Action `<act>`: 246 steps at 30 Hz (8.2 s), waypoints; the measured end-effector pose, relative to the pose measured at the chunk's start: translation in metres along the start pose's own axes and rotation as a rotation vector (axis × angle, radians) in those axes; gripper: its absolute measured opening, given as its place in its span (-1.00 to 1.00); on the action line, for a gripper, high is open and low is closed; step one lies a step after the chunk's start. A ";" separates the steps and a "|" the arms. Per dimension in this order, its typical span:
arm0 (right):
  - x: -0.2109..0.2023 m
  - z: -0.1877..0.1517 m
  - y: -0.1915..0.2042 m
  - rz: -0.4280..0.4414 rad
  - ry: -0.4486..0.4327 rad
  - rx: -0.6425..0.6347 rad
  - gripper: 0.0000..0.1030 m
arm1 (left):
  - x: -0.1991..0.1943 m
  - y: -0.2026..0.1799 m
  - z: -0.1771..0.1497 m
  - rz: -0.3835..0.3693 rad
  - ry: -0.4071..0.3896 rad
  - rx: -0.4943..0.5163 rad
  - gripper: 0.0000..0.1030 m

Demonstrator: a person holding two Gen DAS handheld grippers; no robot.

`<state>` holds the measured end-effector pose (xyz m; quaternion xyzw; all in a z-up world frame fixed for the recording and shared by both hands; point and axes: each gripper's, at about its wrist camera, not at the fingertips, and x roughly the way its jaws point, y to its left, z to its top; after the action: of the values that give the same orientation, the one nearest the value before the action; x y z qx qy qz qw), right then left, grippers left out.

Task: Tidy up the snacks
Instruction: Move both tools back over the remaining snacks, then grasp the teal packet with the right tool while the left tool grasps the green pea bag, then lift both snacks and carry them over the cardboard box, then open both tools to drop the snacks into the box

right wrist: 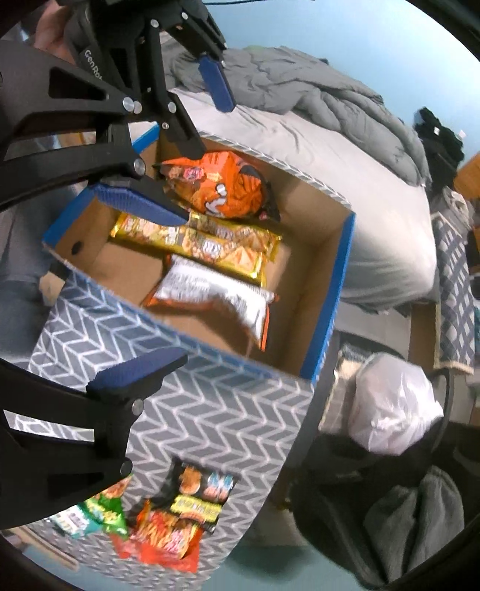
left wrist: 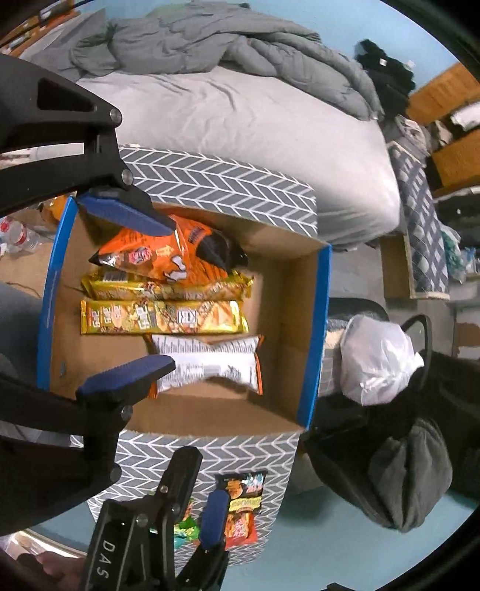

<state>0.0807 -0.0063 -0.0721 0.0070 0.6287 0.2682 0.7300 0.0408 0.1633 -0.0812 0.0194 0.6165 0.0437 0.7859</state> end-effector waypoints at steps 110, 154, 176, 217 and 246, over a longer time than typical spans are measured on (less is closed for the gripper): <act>0.031 -0.209 -0.299 -0.124 0.004 0.694 0.53 | 0.136 -0.353 -0.088 -0.235 0.168 0.677 -0.43; 0.130 -0.161 -0.153 -0.299 0.149 0.218 0.66 | 0.189 -0.274 -0.076 -0.210 0.281 0.414 -0.09; 0.094 -0.183 -0.144 -0.195 0.041 0.303 -0.50 | 0.110 -0.202 -0.058 -0.176 0.185 0.412 -0.27; -0.060 -0.090 -0.101 -0.096 -0.126 0.084 -0.62 | 0.007 -0.074 -0.022 -0.163 0.036 0.130 -0.27; 0.023 0.001 0.038 0.078 -0.030 -0.163 -0.61 | 0.042 0.037 -0.034 -0.067 0.056 -0.145 -0.27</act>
<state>0.0687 0.0356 -0.0802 -0.0239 0.5929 0.3465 0.7265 0.0161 0.2034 -0.1263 -0.0593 0.6338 0.0623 0.7687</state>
